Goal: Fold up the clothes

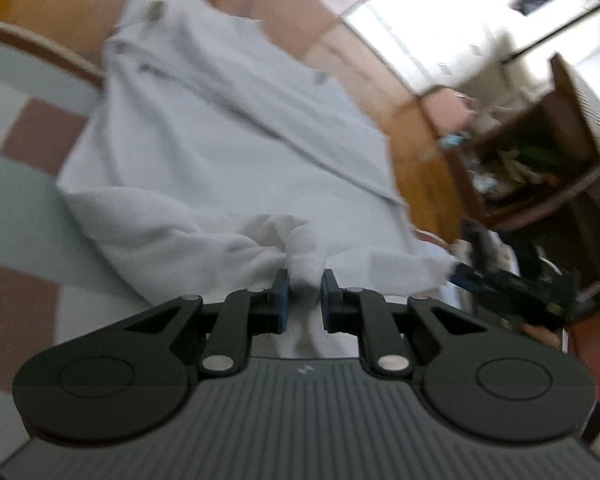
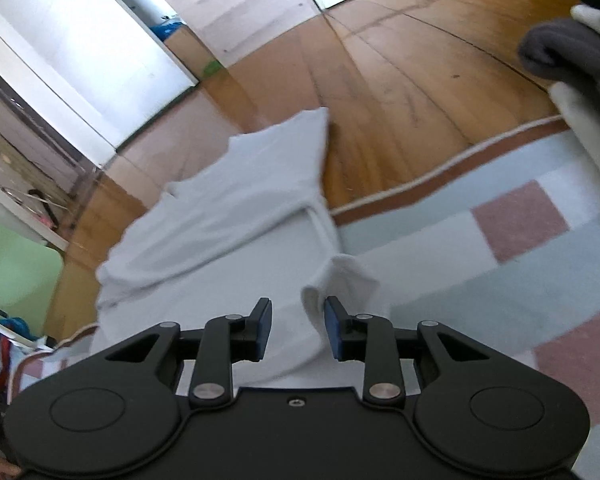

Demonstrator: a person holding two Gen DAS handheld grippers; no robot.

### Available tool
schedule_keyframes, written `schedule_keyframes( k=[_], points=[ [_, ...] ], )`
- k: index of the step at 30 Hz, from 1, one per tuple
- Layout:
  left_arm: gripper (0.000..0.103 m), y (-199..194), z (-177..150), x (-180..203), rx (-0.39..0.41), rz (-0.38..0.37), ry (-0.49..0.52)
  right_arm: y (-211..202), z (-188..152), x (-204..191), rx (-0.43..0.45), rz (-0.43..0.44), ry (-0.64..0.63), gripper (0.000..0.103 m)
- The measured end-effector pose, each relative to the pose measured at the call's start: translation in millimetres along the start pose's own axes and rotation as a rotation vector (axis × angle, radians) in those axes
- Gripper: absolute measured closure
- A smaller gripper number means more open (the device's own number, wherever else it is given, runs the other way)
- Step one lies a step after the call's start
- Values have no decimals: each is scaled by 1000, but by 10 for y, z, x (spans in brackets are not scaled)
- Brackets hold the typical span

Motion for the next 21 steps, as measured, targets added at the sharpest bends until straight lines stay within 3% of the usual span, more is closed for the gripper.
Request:
schedule_keyframes(
  k=[5, 9, 13, 14, 15, 17, 18, 21],
  points=[
    [84, 164, -8, 200, -35, -2, 118, 109, 55, -65, -14, -51, -11, 69],
    [56, 261, -28, 302, -62, 35, 177, 234, 84, -16, -36, -125, 7, 58],
    [46, 300, -102, 414, -83, 155, 283, 356, 78, 31, -52, -172, -8, 58],
    [46, 294, -125, 436, -77, 178, 318, 358, 74, 8, -40, -186, -36, 62],
    [50, 290, -143, 459, -69, 202, 347, 360, 69, -14, -29, -200, -64, 90],
    [63, 288, -177, 533, -47, 252, 410, 365, 60, -60, -7, -229, -120, 94],
    [77, 272, -194, 587, -29, 268, 451, 309, 48, -93, 17, -219, -138, 94],
    [80, 181, -196, 712, 40, 271, 516, 131, 5, -177, 78, -176, -172, 94]
  ],
)
Point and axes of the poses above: each gripper's, at about its wrist camera, not at the fingertips, and y roughly the way its jaws point, x to its right, z to its top, the point moved 3 cm from there along y, roughly the way its jaws point, and after that the axes turned 11 degrees about -x, right-handed, at the moved point
